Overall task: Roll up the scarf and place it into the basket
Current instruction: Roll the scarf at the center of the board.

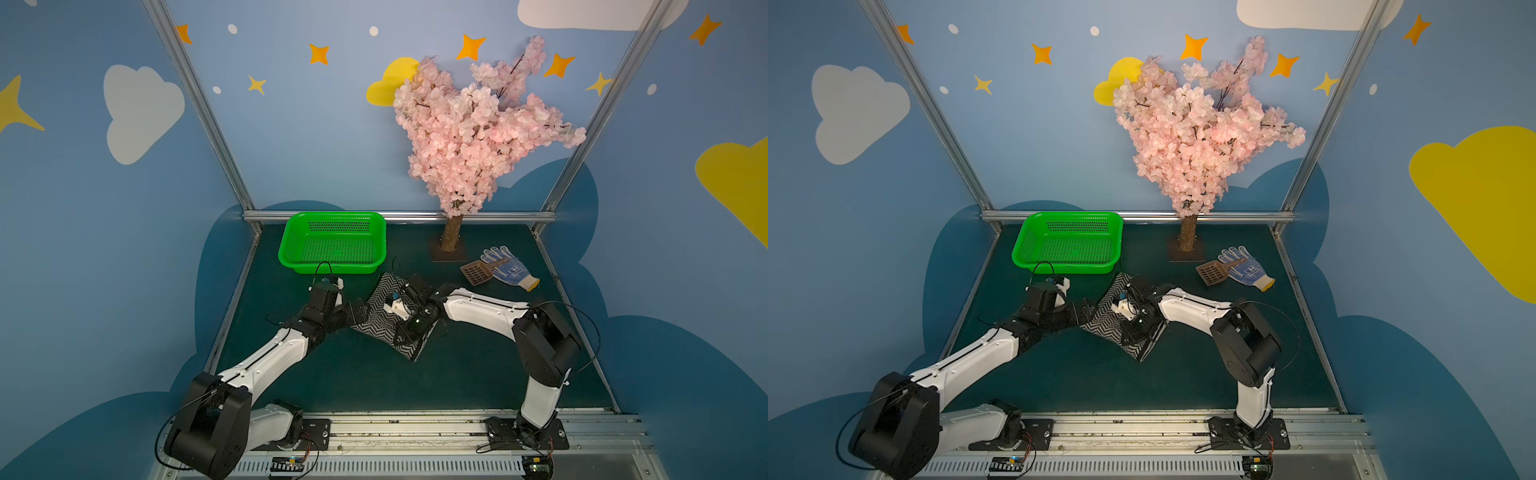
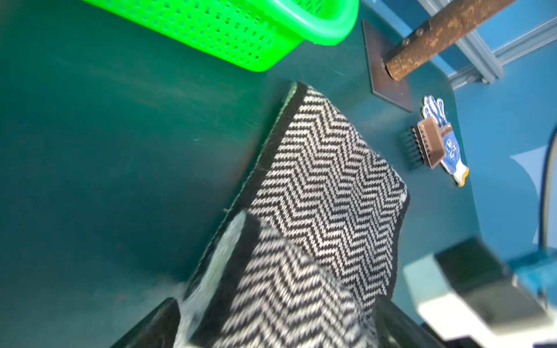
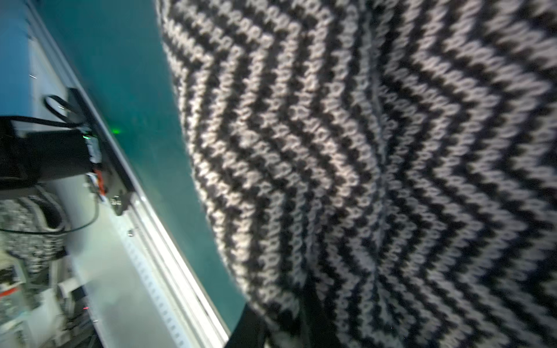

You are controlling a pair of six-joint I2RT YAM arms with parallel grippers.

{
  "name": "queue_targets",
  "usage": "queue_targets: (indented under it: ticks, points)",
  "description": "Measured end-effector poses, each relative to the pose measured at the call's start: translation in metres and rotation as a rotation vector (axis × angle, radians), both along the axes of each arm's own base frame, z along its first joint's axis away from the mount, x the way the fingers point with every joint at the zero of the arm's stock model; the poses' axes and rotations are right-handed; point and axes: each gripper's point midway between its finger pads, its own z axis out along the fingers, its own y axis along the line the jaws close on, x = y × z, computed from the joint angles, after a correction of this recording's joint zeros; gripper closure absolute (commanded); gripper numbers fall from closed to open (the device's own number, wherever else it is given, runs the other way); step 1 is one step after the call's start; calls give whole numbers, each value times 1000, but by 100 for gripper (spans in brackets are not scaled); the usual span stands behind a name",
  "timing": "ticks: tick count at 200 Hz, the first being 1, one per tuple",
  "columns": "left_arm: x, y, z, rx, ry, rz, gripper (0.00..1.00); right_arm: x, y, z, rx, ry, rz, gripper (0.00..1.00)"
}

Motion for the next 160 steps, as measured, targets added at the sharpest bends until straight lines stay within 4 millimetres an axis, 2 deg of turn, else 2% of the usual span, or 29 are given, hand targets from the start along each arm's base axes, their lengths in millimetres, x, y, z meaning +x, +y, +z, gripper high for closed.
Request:
queue_targets:
  ticks: [45, 70, 92, 114, 160]
  points:
    - [-20, 11, -27, 17, 7, 14, 0, 12, -10, 13, 172, 208, -86, 85]
    - [-23, 12, -33, 2, -32, 13, 0, 14, -9, 13, 236, 305, -101, 86]
    - [-21, 10, -24, -26, -107, 6, 0, 16, -11, 9, 272, 381, -119, 86]
    - [-13, 3, -5, -62, -189, -18, 2, 22, -18, 1, 288, 445, -154, 86]
    - [-10, -23, 23, -144, -284, -130, 12, 35, -31, -18, 308, 548, -225, 87]
